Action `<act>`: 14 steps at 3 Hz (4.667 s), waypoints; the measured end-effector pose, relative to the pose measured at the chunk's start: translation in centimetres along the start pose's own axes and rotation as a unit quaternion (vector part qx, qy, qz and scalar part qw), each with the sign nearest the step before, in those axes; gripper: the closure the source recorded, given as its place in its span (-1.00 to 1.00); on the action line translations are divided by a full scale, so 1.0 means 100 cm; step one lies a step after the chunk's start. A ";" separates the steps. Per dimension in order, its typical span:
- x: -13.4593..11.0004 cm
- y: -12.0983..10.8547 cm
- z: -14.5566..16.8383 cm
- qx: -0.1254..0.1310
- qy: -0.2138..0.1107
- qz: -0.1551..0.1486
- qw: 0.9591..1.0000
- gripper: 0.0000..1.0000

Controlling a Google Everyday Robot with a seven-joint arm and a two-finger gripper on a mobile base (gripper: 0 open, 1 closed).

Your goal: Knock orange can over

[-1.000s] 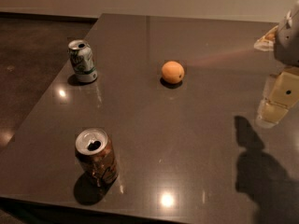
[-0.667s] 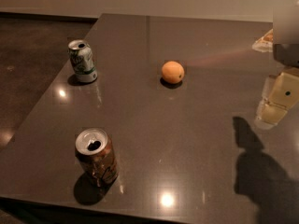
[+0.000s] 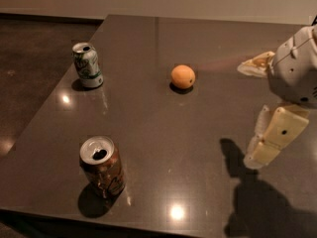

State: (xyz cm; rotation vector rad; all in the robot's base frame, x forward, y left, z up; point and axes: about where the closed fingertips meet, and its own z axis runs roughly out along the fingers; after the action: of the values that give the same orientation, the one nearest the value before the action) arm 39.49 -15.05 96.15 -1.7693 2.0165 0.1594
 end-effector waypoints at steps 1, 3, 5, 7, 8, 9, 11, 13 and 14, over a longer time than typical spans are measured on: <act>-0.035 0.033 0.022 -0.024 -0.063 -0.009 0.998 -1.00; -0.089 0.070 0.070 -0.053 -0.136 0.022 0.989 -1.00; -0.143 0.087 0.107 -0.072 -0.171 0.058 0.981 -1.00; -0.194 0.101 0.137 -0.099 -0.212 0.055 0.971 -1.00; -0.210 0.105 0.149 -0.109 -0.222 0.051 0.968 -0.76; -0.216 0.102 0.151 -0.113 -0.228 0.055 0.965 -0.27; -0.202 0.076 0.115 -0.093 -0.216 0.074 0.969 0.66; -0.158 0.037 0.077 -0.080 -0.078 0.099 0.989 1.00; -0.118 0.017 0.094 -0.074 0.048 0.090 0.992 0.97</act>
Offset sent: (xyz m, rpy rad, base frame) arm -0.0517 0.1318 -0.0471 0.3329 0.0785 0.0937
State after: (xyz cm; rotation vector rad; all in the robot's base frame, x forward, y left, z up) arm 41.14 -0.52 92.19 -1.7083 2.2874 0.2916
